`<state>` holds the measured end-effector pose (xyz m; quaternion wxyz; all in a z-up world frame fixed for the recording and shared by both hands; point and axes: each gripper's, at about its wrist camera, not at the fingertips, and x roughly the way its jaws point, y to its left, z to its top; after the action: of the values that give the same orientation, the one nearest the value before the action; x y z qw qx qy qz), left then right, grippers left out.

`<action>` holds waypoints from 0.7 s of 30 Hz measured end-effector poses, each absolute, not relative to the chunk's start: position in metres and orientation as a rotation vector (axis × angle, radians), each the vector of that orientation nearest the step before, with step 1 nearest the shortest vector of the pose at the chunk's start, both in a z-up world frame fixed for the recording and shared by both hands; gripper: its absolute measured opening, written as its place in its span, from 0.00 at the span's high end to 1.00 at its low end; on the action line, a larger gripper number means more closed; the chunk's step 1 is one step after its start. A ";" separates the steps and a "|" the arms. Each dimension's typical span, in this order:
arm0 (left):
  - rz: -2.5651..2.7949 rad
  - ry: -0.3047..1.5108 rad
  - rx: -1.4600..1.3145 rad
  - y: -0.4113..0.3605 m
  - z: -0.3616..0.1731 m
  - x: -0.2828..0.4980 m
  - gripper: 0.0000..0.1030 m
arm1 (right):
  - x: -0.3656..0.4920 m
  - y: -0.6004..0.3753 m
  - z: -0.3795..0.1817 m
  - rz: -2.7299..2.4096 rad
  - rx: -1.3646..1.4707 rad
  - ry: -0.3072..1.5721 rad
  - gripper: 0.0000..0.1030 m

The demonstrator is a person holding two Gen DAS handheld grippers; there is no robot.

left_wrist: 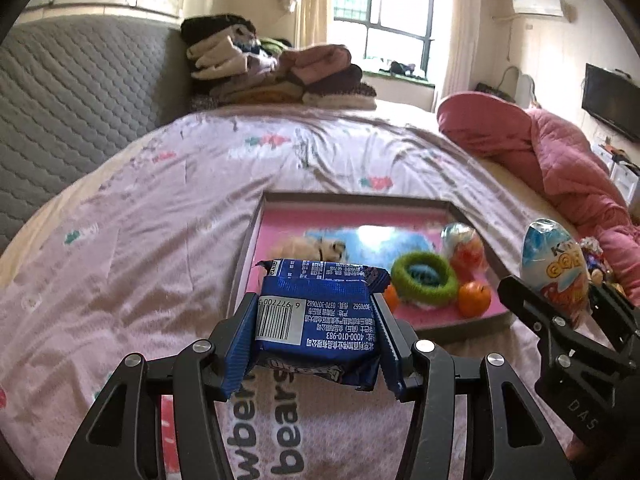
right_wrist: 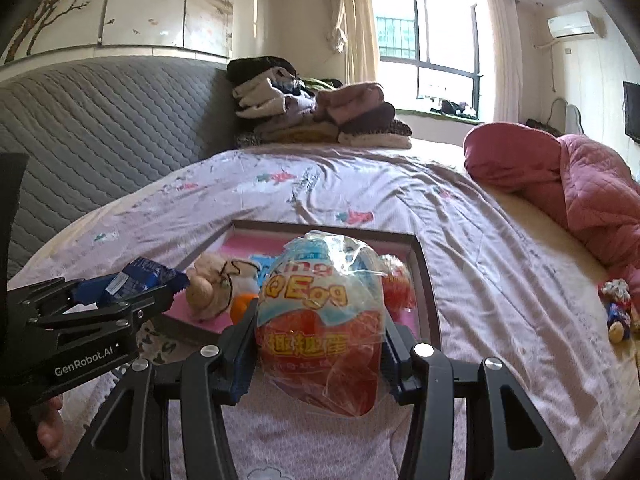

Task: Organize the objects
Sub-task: 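Lift and carry the blue packet and Kinder egg bag over the tray with both tools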

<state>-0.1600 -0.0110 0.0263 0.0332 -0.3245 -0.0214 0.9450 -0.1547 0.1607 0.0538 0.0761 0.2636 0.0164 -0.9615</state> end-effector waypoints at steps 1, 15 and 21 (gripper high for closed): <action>2.918 -0.061 -0.981 -0.011 0.029 -0.160 0.46 | -0.155 0.161 0.055 -2.884 0.781 0.048 0.50; 2.984 -0.032 -0.876 -0.006 0.046 -0.174 0.46 | -0.167 0.157 0.068 -2.919 0.700 0.081 0.50; 2.996 -0.024 -0.885 -0.008 0.046 -0.188 0.46 | -0.180 0.156 0.072 -2.933 0.671 0.105 0.50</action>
<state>-0.1881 -0.0081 0.0459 0.0087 -0.2833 -0.0076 0.9590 -0.1796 0.1562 0.0723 0.0654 0.2223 0.0349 -0.9721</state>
